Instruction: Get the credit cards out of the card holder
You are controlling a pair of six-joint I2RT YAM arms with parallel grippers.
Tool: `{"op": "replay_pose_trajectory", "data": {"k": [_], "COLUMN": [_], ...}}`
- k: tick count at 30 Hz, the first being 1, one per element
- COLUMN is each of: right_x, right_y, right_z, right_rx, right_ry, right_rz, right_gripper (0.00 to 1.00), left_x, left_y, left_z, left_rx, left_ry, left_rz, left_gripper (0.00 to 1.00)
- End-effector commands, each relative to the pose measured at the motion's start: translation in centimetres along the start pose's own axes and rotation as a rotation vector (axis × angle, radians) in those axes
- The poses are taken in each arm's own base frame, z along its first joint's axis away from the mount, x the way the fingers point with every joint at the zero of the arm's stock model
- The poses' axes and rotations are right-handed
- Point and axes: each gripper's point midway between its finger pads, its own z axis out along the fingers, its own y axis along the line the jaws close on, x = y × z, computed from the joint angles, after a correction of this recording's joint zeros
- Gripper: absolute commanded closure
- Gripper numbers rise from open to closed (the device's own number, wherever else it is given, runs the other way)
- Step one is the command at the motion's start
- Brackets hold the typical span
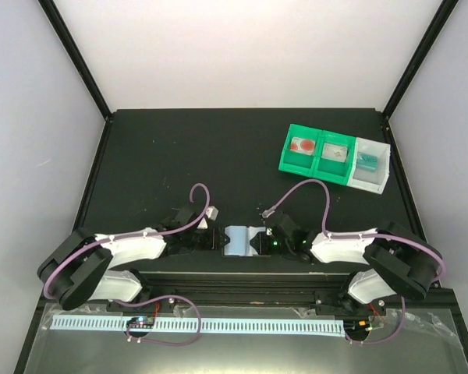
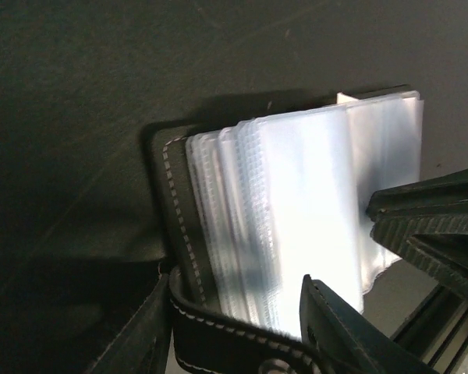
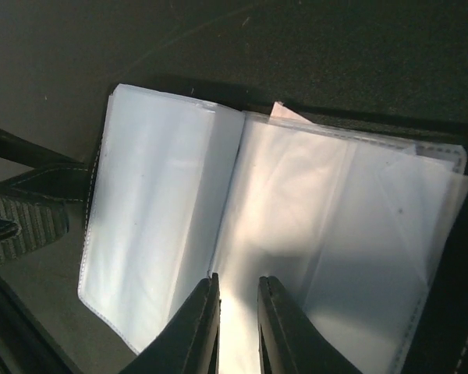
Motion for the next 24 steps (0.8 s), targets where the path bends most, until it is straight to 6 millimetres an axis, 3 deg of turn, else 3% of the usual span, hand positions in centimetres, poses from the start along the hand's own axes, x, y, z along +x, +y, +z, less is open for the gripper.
{"op": "replay_pose_trajectory", "data": {"k": [1, 6, 13, 16, 24], "right_x": [2.5, 3.8, 3.8, 3.7, 3.0], "right_y": [-3.3, -4.5, -4.5, -4.5, -3.8], "right_z": [0.4, 0.5, 0.5, 0.4, -0.2], "right_rx": [0.074, 0.077, 0.074, 0.073, 0.045], "right_ry": [0.032, 0.046, 0.042, 0.035, 0.001], "right_rz": [0.031, 0.060, 0.059, 0.060, 0.056], "right_gripper": [0.84, 0.86, 0.86, 0.86, 0.86], "left_x": [-0.7, -0.2, -0.3, -0.5, -0.9], "left_y": [-1.4, -1.9, -2.1, -2.7, -6.2], "left_z": [0.6, 1.3, 1.2, 0.7, -2.0], "left_rx": [0.074, 0.130, 0.143, 0.162, 0.332], "left_ry": [-0.001, 0.021, 0.014, 0.002, -0.035], "left_rz": [-0.008, -0.036, -0.041, -0.037, -0.046], "left_gripper": [0.53, 0.53, 0.71, 0.81, 0.92]}}
